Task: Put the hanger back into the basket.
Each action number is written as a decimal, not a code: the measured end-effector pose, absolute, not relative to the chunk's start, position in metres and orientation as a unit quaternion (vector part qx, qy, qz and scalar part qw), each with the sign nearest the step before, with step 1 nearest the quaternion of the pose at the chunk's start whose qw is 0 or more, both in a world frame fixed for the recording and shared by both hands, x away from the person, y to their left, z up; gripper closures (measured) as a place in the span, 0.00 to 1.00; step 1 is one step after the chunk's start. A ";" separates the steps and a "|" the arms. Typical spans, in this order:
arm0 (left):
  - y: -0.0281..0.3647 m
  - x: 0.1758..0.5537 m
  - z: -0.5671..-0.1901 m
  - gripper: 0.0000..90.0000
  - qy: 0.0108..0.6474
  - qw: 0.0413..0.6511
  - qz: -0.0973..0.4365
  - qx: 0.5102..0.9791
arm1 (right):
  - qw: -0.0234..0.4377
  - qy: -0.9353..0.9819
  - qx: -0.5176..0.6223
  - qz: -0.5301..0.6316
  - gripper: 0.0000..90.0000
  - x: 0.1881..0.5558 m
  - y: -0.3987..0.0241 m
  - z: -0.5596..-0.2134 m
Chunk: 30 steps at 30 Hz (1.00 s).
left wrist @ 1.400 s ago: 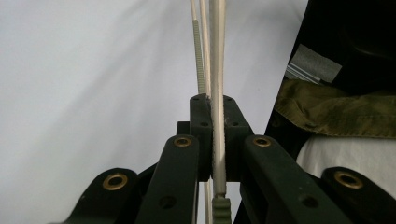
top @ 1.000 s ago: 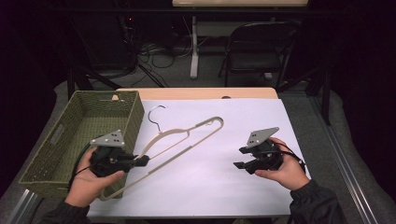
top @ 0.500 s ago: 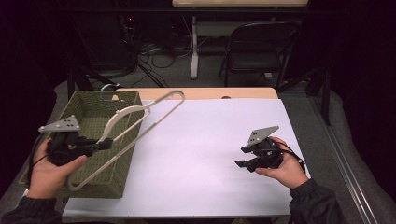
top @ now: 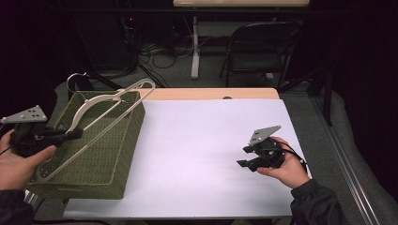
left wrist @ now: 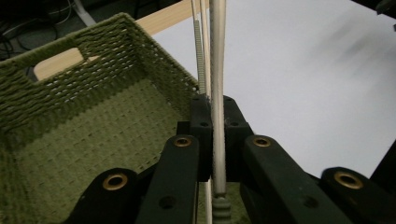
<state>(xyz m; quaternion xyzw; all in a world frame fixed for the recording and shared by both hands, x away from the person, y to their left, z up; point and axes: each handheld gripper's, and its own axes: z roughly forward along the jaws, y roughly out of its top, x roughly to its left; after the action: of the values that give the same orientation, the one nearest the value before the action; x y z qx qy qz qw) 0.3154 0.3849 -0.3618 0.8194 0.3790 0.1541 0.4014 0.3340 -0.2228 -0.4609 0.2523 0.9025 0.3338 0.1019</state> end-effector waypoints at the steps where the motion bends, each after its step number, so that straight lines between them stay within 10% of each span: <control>1: 0.388 0.317 -0.362 0.96 0.380 0.400 0.155 0.820 | 0.105 0.900 0.252 0.341 0.48 0.334 -0.223 -0.462; 30: 0.434 0.342 -0.392 0.96 0.422 0.376 0.161 0.809 | 0.101 0.905 0.262 0.321 0.48 0.336 -0.223 -0.469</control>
<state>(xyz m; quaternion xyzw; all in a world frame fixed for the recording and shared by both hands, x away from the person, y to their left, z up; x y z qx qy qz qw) 0.3421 0.4340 -0.3925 0.8091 0.4221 0.1611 0.3758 0.3362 -0.2232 -0.4691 0.2615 0.9046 0.3211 0.1009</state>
